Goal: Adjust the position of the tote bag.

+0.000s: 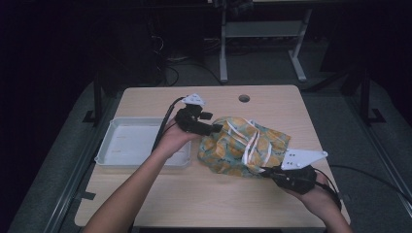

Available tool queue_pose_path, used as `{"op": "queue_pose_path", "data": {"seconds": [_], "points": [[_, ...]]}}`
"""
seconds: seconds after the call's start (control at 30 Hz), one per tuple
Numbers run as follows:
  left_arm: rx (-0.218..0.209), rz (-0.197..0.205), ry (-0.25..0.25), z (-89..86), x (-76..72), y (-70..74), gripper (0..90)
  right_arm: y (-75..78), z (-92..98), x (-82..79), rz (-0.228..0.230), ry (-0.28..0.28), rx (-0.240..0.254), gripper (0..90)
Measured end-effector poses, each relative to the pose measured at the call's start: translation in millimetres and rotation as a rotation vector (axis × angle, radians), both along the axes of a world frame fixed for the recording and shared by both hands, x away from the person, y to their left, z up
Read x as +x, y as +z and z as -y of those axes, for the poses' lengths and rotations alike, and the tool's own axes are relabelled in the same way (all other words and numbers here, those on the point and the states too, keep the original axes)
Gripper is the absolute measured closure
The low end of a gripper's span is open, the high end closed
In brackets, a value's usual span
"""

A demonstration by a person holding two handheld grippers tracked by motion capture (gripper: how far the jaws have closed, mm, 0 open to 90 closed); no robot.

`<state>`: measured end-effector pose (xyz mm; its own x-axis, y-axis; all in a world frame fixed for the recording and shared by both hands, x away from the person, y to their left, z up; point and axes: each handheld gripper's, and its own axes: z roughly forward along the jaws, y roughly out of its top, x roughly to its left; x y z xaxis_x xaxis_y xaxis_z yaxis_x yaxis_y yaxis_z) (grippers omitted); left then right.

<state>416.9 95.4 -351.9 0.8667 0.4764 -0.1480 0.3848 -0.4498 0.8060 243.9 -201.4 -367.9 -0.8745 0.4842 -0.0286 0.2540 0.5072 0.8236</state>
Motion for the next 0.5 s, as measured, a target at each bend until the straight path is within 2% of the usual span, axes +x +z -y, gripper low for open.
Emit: {"op": "queue_pose_path", "data": {"seconds": [0.1,0.13,0.2,0.27,0.3,0.33,0.37,0.4,0.5], "points": [[0.043,-0.016,-0.034,13.7,10.5,-3.0,32.5,0.1,-1.1,0.0,0.0,0.005,-0.001,89.9],[0.054,-0.019,-0.038,17.9,13.2,-4.8,35.5,0.3,-1.2,-0.2,-0.001,0.005,0.0,89.9],[0.088,-0.012,-0.049,23.5,16.2,-7.4,49.6,0.3,-0.7,-0.4,0.001,0.008,0.0,89.9],[0.102,-0.021,-0.066,24.9,17.0,-9.6,72.3,0.2,0.3,-0.6,0.003,0.01,-0.002,90.0],[0.101,-0.025,-0.074,23.9,16.2,-9.6,82.3,-0.1,0.9,-0.8,0.002,0.008,-0.003,90.0],[0.094,-0.024,-0.082,21.7,14.6,-8.8,87.3,-0.3,1.5,-1.2,0.001,0.006,-0.003,89.9],[0.081,-0.029,-0.088,18.9,11.8,-7.0,89.1,-0.6,2.3,-1.7,-0.003,0.005,-0.006,89.9],[0.077,-0.023,-0.097,15.7,8.3,-4.9,89.5,-0.9,3.2,-2.2,-0.006,0.005,-0.003,90.0],[0.029,-0.007,-0.114,3.3,-7.3,3.0,89.7,-2.0,5.9,-3.8,-0.01,0.005,-0.012,89.9]]}}
